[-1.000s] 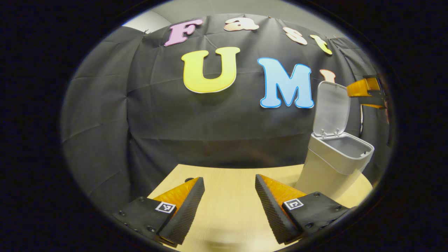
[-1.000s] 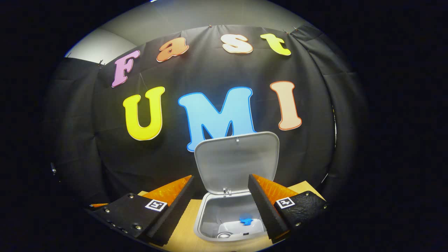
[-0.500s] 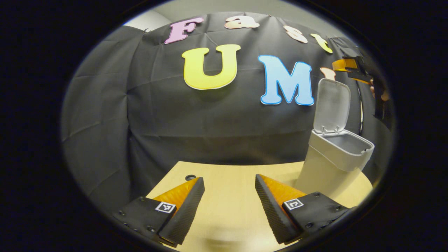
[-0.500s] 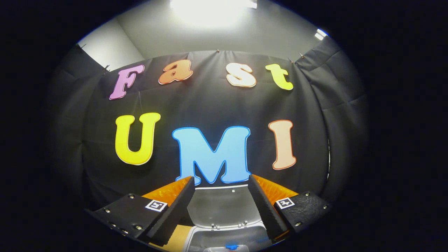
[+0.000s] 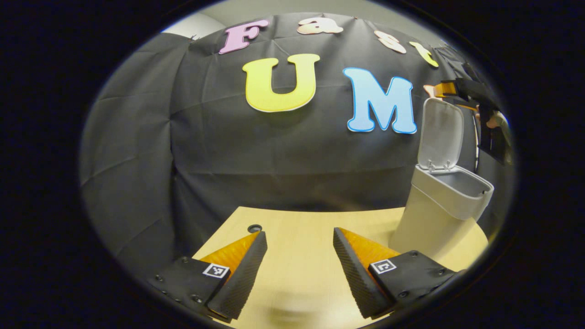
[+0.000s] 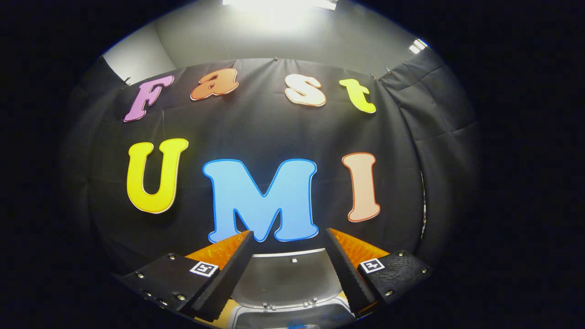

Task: Press the lid of the desktop garbage bin to open it, pick up the crumpled paper on the desktop and throw it into the bin, then pick up the pop can on the desktop and drop it into the bin, and finally close the garbage bin lid.

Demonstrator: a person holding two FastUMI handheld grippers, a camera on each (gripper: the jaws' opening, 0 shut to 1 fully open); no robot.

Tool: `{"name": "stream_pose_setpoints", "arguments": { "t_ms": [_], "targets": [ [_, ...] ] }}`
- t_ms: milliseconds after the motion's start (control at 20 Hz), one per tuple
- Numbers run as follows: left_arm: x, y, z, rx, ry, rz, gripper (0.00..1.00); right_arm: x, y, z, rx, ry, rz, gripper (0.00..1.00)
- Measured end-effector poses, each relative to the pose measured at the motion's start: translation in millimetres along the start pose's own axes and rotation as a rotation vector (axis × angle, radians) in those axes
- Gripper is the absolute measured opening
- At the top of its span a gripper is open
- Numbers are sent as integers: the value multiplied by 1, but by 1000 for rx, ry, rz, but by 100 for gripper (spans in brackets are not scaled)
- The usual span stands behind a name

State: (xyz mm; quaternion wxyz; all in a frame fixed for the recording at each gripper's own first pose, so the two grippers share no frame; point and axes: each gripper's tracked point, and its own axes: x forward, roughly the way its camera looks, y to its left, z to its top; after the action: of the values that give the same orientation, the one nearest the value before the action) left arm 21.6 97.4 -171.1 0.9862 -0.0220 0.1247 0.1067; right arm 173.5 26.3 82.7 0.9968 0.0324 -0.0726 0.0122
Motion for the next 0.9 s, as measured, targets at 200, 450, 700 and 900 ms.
{"name": "stream_pose_setpoints", "arguments": {
  "t_ms": [200, 450, 700, 900],
  "targets": [
    [-2, 1, -1, -9, 2, 2, 96, -5, 0, 2, -19, 6, 10, 97],
    [-9, 1, 1, -17, -5, 0, 100, -24, -4, -10, -24, 63, 17, 97],
    [-21, 1, 2, -37, -11, -1, 100, -64, -10, -23, -37, 127, 17, 98],
    [-31, 0, 1, -45, -14, -4, 100, -84, -14, -35, -36, 159, 16, 98]
  ]
}}
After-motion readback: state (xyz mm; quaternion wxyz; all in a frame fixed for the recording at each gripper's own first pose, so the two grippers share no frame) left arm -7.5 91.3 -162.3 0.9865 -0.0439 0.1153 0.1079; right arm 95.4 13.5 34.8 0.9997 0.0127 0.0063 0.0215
